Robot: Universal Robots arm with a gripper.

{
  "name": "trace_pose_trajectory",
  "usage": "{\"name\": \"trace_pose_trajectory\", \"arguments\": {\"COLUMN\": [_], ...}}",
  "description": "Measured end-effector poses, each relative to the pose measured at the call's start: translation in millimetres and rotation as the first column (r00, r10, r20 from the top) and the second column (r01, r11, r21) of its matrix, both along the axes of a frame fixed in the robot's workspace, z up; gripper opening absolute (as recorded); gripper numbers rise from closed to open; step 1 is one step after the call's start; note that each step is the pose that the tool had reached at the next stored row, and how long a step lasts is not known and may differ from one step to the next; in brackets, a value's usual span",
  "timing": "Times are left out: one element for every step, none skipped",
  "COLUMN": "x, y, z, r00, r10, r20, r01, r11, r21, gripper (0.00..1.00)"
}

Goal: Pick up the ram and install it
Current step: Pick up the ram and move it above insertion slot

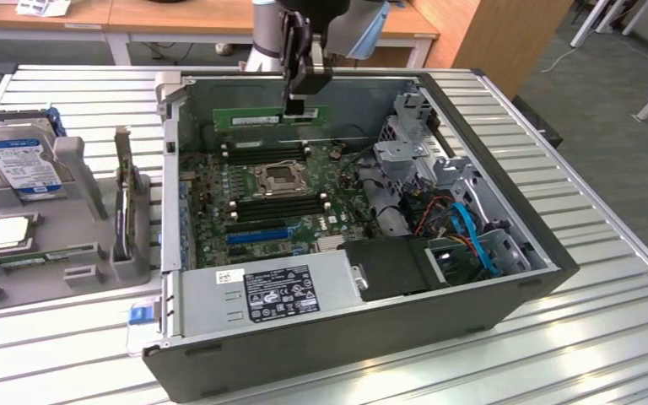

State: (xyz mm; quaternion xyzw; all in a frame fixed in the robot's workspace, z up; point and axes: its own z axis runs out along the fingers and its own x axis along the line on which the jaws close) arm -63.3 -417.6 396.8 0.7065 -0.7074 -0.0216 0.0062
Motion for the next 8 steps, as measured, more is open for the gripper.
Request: {"name": "trace_pose_trajectory", "arguments": {"x": [0.0,0.0,0.0,0.0,0.0,0.0,0.0,0.0], "y": [1.8,3.5,4.8,5.4,5.4,5.4,5.4,5.4], "z": [0.0,-0.1,-0.1,-0.1,-0.1,-0.1,-0.1,-0.1], "r00": [1.0000,1.0000,1.0000,1.0000,1.0000,1.0000,1.0000,1.0000], "r10": [0.000,0.000,0.000,0.000,0.000,0.000,0.000,0.000], "r20": [0.0002,0.0004,0.0006,0.0006,0.0006,0.0007,0.0007,0.0007], "r01": [0.000,0.000,0.000,0.000,0.000,0.000,0.000,0.000], "r11": [1.0000,1.0000,1.0000,1.0000,1.0000,1.0000,1.0000,1.0000], "r21": [-0.0001,-0.0001,-0.0002,-0.0002,-0.0001,-0.0001,0.0000,0.0000], "gripper": [0.11,0.11,0.11,0.11,0.11,0.11,0.11,0.11]}}
